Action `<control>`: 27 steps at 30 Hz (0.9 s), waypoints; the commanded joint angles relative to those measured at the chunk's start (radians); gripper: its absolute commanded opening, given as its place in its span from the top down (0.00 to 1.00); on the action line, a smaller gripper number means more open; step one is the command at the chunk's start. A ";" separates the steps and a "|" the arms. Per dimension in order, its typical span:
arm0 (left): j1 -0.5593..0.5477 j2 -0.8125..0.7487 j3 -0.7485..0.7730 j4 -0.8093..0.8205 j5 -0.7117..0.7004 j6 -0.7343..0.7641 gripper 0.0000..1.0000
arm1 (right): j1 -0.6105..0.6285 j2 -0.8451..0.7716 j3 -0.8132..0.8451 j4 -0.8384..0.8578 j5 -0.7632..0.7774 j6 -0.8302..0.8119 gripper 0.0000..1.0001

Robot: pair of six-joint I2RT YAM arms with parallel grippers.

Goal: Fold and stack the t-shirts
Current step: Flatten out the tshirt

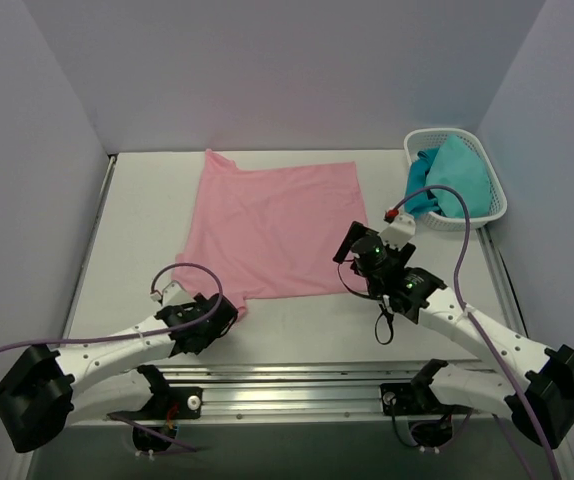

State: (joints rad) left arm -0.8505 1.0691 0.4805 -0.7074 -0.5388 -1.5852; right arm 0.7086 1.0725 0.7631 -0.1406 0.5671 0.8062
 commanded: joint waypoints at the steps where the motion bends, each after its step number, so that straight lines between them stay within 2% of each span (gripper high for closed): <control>1: -0.082 0.072 -0.011 0.037 -0.018 -0.171 0.40 | 0.003 -0.034 0.030 -0.016 -0.012 -0.039 0.00; 3: -0.105 0.097 -0.003 0.034 -0.021 -0.200 0.57 | 0.002 -0.055 -0.005 -0.019 -0.015 -0.013 0.00; 4: -0.108 0.116 0.000 0.034 -0.023 -0.200 0.73 | -0.006 -0.062 -0.024 -0.010 -0.025 -0.007 0.00; 7: -0.116 0.137 0.020 0.020 -0.041 -0.202 0.88 | -0.053 -0.045 -0.103 0.064 -0.136 0.005 0.00; 8: -0.116 0.138 0.035 0.014 -0.056 -0.196 0.96 | -0.119 -0.025 -0.119 0.109 -0.245 0.004 0.00; 11: -0.116 0.127 0.052 -0.006 -0.094 -0.174 0.98 | -0.234 0.079 -0.150 0.171 -0.380 -0.027 0.00; 16: -0.114 0.056 0.070 0.019 -0.174 -0.090 0.98 | -0.248 0.173 -0.151 0.173 -0.343 -0.010 0.00; 23: -0.085 0.017 0.112 0.032 -0.245 0.051 0.98 | -0.251 0.179 -0.143 0.145 -0.314 0.050 0.00; 27: -0.056 -0.003 0.092 0.071 -0.245 0.096 0.98 | -0.247 0.094 -0.163 0.079 -0.257 0.089 0.00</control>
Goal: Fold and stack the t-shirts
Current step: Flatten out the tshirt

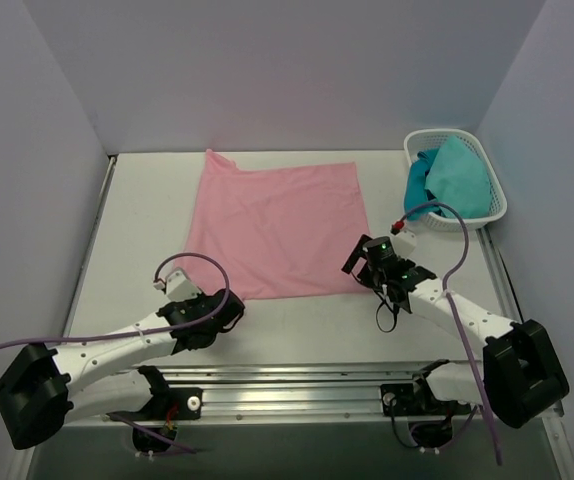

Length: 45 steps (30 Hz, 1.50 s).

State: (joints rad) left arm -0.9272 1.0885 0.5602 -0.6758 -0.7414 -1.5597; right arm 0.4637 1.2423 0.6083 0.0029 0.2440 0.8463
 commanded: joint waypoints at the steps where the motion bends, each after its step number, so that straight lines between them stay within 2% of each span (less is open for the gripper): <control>1: 0.027 -0.035 0.007 0.048 -0.039 0.081 0.98 | -0.003 -0.089 -0.016 -0.070 0.078 0.062 0.00; 6: 0.067 -0.050 -0.022 0.134 -0.012 0.150 0.98 | -0.019 -0.127 -0.090 -0.028 0.080 0.111 0.00; 15: 0.122 -0.015 -0.011 0.203 0.027 0.225 0.98 | -0.074 0.025 -0.137 0.112 0.005 0.108 0.01; 19: 0.129 -0.010 -0.020 0.222 0.030 0.234 0.98 | -0.094 0.063 -0.143 0.155 -0.015 0.094 0.07; 22: 0.136 0.001 -0.019 0.223 0.031 0.236 0.98 | -0.114 0.094 -0.140 0.193 -0.037 0.079 0.21; 23: 0.137 0.004 -0.017 0.223 0.031 0.237 0.98 | -0.118 0.101 -0.140 0.201 -0.044 0.079 0.36; 25: 0.140 0.010 -0.016 0.222 0.031 0.239 0.98 | -0.126 0.118 -0.145 0.216 -0.055 0.076 0.61; 26: 0.140 0.011 -0.014 0.222 0.030 0.239 0.98 | -0.131 0.123 -0.143 0.220 -0.061 0.077 0.86; 27: 0.142 0.011 -0.013 0.222 0.030 0.239 0.98 | -0.132 0.132 -0.142 0.223 -0.064 0.071 0.99; 34: 0.146 -0.001 -0.008 0.211 0.025 0.251 0.98 | -0.137 0.085 -0.145 0.197 -0.060 0.062 1.00; 37: 0.124 -0.021 0.067 0.115 -0.051 0.265 0.98 | -0.134 -0.001 -0.113 0.120 -0.037 0.044 1.00; 42: -0.042 -0.100 0.303 -0.328 -0.372 0.187 0.98 | -0.117 -0.294 0.042 -0.088 0.009 -0.024 1.00; 45: -0.113 -0.140 0.446 -0.554 -0.430 0.118 0.98 | -0.114 -0.460 0.198 -0.239 0.067 -0.081 1.00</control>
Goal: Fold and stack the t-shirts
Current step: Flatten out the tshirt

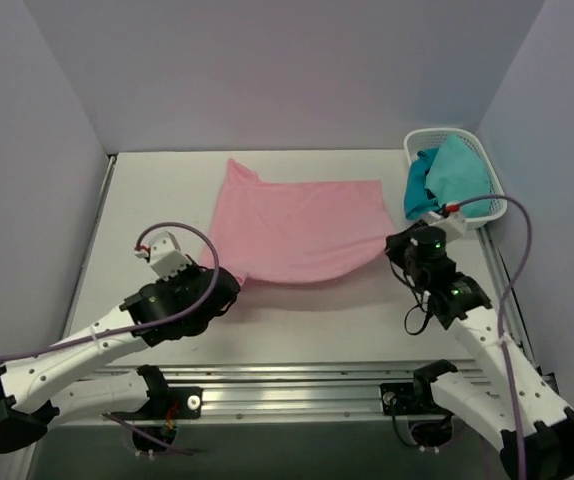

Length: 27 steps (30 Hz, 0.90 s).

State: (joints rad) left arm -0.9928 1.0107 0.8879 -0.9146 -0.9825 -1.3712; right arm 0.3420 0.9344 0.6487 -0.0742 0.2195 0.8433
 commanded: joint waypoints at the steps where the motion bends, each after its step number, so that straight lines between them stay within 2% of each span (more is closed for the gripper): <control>1: -0.059 -0.073 0.178 -0.384 -0.212 -0.080 0.98 | 0.009 -0.189 0.196 -0.209 0.109 -0.096 1.00; 5: -0.083 -0.127 0.337 -0.418 -0.243 0.038 0.98 | 0.011 -0.336 0.366 -0.249 0.109 -0.193 1.00; 6: -0.084 -0.135 0.374 -0.397 -0.248 0.143 0.98 | 0.011 -0.342 0.432 -0.256 0.103 -0.225 1.00; 8: -0.084 -0.156 0.487 -0.307 -0.260 0.254 0.98 | 0.009 -0.330 0.500 -0.272 0.084 -0.245 1.00; 9: -0.084 -0.164 0.518 -0.244 -0.263 0.434 0.98 | 0.009 -0.318 0.566 -0.282 0.072 -0.266 1.00; 10: -0.084 -0.170 0.549 -0.099 -0.251 0.525 0.98 | 0.009 -0.293 0.597 -0.288 0.063 -0.271 1.00; 11: -0.084 -0.175 0.613 -0.028 -0.237 0.623 0.98 | 0.009 -0.284 0.627 -0.292 0.046 -0.276 1.00; 12: -0.084 -0.172 0.655 0.070 -0.220 0.775 0.98 | 0.009 -0.272 0.679 -0.295 0.041 -0.285 1.00; 14: -0.084 -0.134 0.748 0.109 -0.187 0.865 0.98 | 0.009 -0.246 0.727 -0.294 0.041 -0.286 1.00; 15: -0.084 -0.117 0.843 0.115 -0.183 0.926 0.98 | 0.009 -0.235 0.776 -0.294 0.043 -0.288 1.00; 21: -0.084 -0.025 1.046 0.220 -0.117 1.136 0.98 | 0.009 -0.106 0.960 -0.315 0.052 -0.306 1.00; 27: -0.084 0.124 1.201 0.210 -0.180 1.225 0.98 | 0.009 0.101 1.055 -0.291 0.093 -0.322 1.00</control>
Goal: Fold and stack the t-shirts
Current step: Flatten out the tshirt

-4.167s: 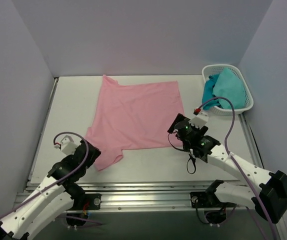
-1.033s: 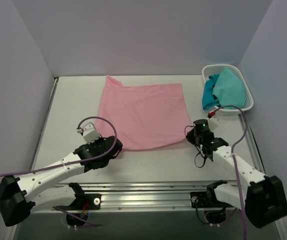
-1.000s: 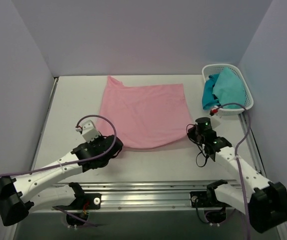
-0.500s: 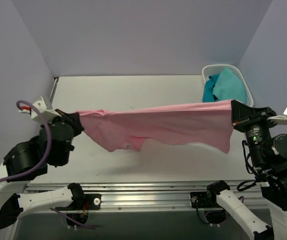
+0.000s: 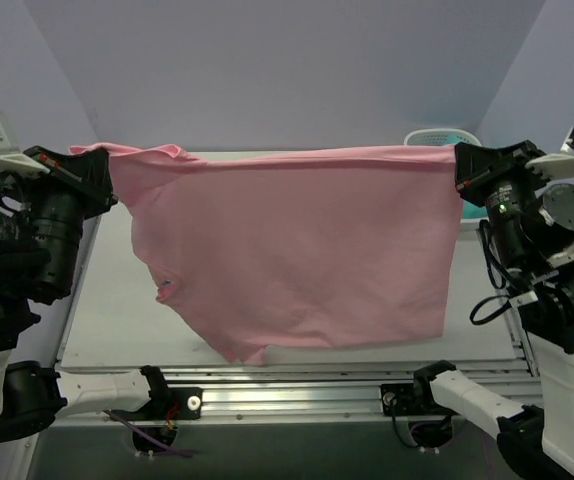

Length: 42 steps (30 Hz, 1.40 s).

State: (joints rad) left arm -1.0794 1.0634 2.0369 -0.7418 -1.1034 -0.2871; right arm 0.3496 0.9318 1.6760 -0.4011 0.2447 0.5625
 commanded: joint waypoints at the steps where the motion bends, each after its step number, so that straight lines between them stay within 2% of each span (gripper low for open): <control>1: 0.003 0.088 0.057 0.060 -0.129 0.160 0.98 | 0.002 0.154 0.025 0.048 0.100 -0.039 1.00; 4: 0.018 0.118 -0.024 0.157 -0.236 0.210 0.98 | 0.000 0.269 -0.021 0.096 0.129 -0.032 1.00; 5: 0.032 0.101 -0.118 0.173 -0.201 0.203 0.98 | 0.000 0.294 -0.041 0.122 0.131 -0.026 1.00; 7: 0.125 0.083 -0.211 0.142 -0.110 0.079 0.98 | -0.001 0.361 -0.126 0.162 0.130 -0.004 1.00; 8: 0.177 0.089 -0.275 0.099 0.016 0.009 0.98 | -0.004 0.377 -0.160 0.204 0.124 0.003 1.00; 9: 0.319 0.102 -0.309 0.058 0.105 -0.111 0.98 | -0.006 0.395 -0.221 0.226 0.133 0.014 1.00; 10: 0.393 0.130 -0.351 0.049 0.197 -0.147 0.98 | -0.008 0.432 -0.249 0.248 0.146 0.022 1.00; 11: 0.461 0.145 -0.401 0.083 0.375 -0.165 0.98 | -0.012 0.452 -0.274 0.287 0.160 0.025 1.00; 12: 0.561 0.164 -0.514 0.204 0.440 -0.165 0.98 | -0.014 0.476 -0.289 0.306 0.191 0.028 1.00; 13: 0.602 0.223 -0.559 0.261 0.486 -0.167 0.98 | -0.018 0.533 -0.308 0.321 0.205 0.034 1.00; 14: 0.645 0.266 -0.587 0.298 0.581 -0.173 0.98 | -0.026 0.568 -0.305 0.343 0.208 0.036 1.00; 17: 0.785 0.488 -0.578 0.392 0.672 -0.193 0.98 | -0.037 0.735 -0.251 0.373 0.225 0.040 1.00; 18: 0.811 0.547 -0.546 0.438 0.721 -0.195 0.98 | -0.037 0.828 -0.234 0.380 0.240 0.043 1.00; 19: 0.852 0.654 -0.529 0.468 0.744 -0.193 0.98 | -0.038 0.878 -0.190 0.387 0.255 0.046 1.00; 21: 0.887 0.765 -0.474 0.508 0.812 -0.193 0.98 | -0.046 0.971 -0.135 0.390 0.289 0.059 1.00; 22: 0.915 0.874 -0.384 0.509 0.833 -0.195 0.98 | -0.052 1.058 -0.077 0.392 0.313 0.065 1.00; 24: 0.929 0.985 -0.278 0.498 0.861 -0.190 0.98 | -0.070 1.181 -0.012 0.392 0.318 0.068 1.00; 25: 0.935 1.095 -0.153 0.487 0.890 -0.184 0.98 | -0.080 1.223 0.023 0.409 0.306 0.073 1.00; 27: 0.944 1.205 -0.010 0.443 0.907 -0.150 0.98 | -0.096 1.303 0.141 0.412 0.274 0.082 1.00; 28: 0.944 1.316 0.072 0.423 0.915 -0.141 0.98 | -0.113 1.370 0.181 0.409 0.259 0.088 1.00; 29: 0.947 1.372 0.245 0.406 0.934 -0.129 0.98 | -0.121 1.398 0.215 0.406 0.236 0.096 1.00; 30: 0.950 1.435 0.346 0.348 0.947 -0.124 0.98 | -0.127 1.450 0.272 0.412 0.222 0.108 1.00; 31: 0.955 1.562 0.456 0.311 0.997 -0.124 0.94 | -0.142 1.472 0.301 0.419 0.202 0.108 1.00; 32: 0.963 1.624 0.688 0.245 1.023 -0.136 0.81 | -0.147 1.502 0.356 0.415 0.182 0.118 0.81; 33: 0.966 1.683 0.791 0.230 1.043 -0.144 0.59 | -0.150 1.510 0.378 0.412 0.189 0.128 0.50; 34: 0.967 1.751 0.862 0.234 1.059 -0.149 0.06 | -0.153 1.515 0.398 0.406 0.211 0.137 0.19; 35: 0.967 1.755 0.894 0.255 1.077 -0.161 0.06 | -0.153 1.515 0.410 0.406 0.258 0.143 0.00; 39: 0.970 1.586 0.601 0.566 1.088 -0.181 0.06 | -0.149 1.445 0.432 0.406 0.307 0.155 0.00; 42: 0.969 1.485 0.592 0.483 1.047 -0.173 0.06 | -0.136 1.335 0.368 0.429 0.337 0.139 0.00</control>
State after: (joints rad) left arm -0.1211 2.7117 2.6339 -0.3267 -0.0513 -0.4561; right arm 0.1860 2.4416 2.0533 -0.0036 0.4995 0.6918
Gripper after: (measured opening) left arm 0.938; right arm 0.996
